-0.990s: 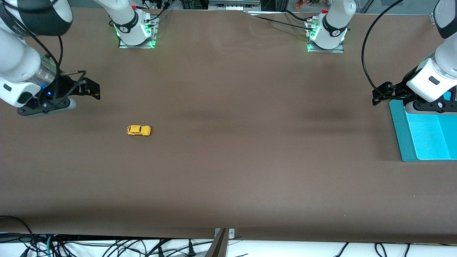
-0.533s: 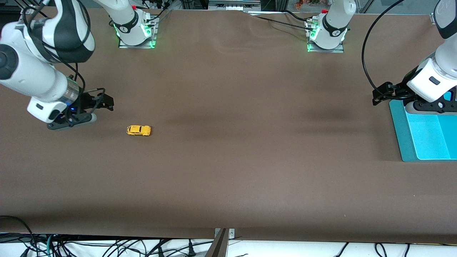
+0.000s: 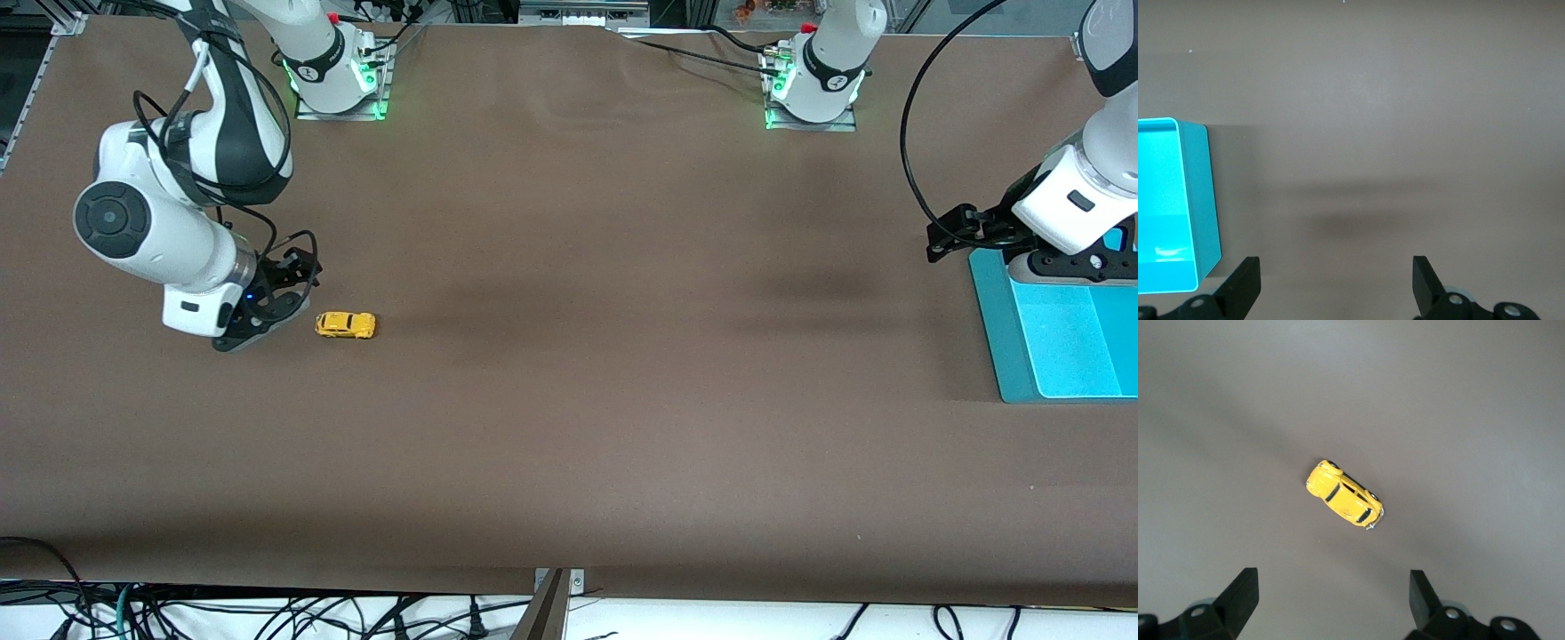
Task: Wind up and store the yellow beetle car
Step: 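Move the right gripper over the yellow beetle car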
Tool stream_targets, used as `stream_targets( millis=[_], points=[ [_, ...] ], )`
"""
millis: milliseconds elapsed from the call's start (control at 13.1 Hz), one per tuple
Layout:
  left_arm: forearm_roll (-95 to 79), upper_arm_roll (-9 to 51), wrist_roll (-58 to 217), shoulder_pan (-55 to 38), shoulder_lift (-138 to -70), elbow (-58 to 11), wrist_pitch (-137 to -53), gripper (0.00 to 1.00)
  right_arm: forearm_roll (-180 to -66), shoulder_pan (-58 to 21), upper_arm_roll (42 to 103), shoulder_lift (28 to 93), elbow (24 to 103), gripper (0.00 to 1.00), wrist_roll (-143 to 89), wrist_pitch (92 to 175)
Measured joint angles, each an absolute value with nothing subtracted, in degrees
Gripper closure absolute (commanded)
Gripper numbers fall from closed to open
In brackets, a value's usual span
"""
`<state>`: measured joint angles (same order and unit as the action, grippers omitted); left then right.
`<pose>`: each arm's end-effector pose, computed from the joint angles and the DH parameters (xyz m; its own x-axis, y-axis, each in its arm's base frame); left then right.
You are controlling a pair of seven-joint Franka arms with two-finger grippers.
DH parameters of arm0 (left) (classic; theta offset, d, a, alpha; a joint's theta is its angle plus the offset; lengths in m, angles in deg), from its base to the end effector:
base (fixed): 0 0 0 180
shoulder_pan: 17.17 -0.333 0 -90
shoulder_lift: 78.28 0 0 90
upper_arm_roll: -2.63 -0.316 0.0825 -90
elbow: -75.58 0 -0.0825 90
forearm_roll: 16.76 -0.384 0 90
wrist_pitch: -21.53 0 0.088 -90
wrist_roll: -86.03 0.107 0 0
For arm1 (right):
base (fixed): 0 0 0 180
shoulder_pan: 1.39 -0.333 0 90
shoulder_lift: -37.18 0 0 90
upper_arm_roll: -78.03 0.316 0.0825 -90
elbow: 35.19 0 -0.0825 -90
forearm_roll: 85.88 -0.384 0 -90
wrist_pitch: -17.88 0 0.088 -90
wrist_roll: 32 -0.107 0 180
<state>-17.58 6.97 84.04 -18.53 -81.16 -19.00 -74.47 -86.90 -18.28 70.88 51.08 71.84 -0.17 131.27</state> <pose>0.5743 -0.0276 0.5673 0.9995 -0.0188 -0.0250 -0.0190 -0.9998 -0.0113 0.5915 0.1062 0.3767 0.7450 0.6566 -0.1175 0.6552 -0.7534 -0.0557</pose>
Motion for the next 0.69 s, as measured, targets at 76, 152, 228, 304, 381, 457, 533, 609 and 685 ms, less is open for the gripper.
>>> stream_targets(
  millis=[76, 152, 228, 304, 381, 457, 533, 609, 685],
  points=[
    [-17.6, 7.0, 84.0, -18.5, -81.2, -19.0, -74.5, 0.0, -86.9, -18.3, 71.0, 51.1, 72.1, 0.0, 5.1, 131.6],
    [-17.6, 7.0, 84.0, -18.5, -81.2, -19.0, -74.5, 0.0, -86.9, -18.3, 71.1, 51.1, 72.3, 0.0, 10.4, 132.0],
    [-17.6, 7.0, 84.0, -18.5, -81.2, -19.0, -74.4, 0.0, -86.9, -18.3, 71.1, 51.2, 72.4, 0.0, 15.9, 132.4],
    [-17.6, 7.0, 84.0, -18.5, -81.2, -19.0, -74.4, 0.0, -86.9, -18.3, 71.1, 51.6, 72.6, 0.0, 21.2, 133.0],
    [-17.6, 7.0, 84.0, -18.5, -81.2, -19.0, -74.4, 0.0, -86.9, -18.3, 71.1, 52.3, 72.9, 0.0, 25.9, 134.2],
    [-17.6, 7.0, 84.0, -18.5, -81.2, -19.0, -74.4, 0.0, -86.9, -18.3, 71.1, 53.3, 73.0, 0.0, 29.9, 135.5],
    [-17.6, 7.0, 84.0, -18.5, -81.2, -19.0, -74.4, 0.0, -86.9, -18.3, 71.1, 54.3, 73.0, 0.0, 32.9, 136.9],
    [-17.6, 7.0, 84.0, -18.5, -81.2, -19.0, -74.4, 0.0, -86.9, -18.3, 71.1, 55.3, 73.0, 0.0, 35.3, 138.1],
    [-17.6, 7.0, 84.0, -18.5, -81.2, -19.0, -74.4, 0.0, -86.9, -18.3, 71.1, 56.1, 73.0, 0.0, 37.2, 139.1]
  ],
)
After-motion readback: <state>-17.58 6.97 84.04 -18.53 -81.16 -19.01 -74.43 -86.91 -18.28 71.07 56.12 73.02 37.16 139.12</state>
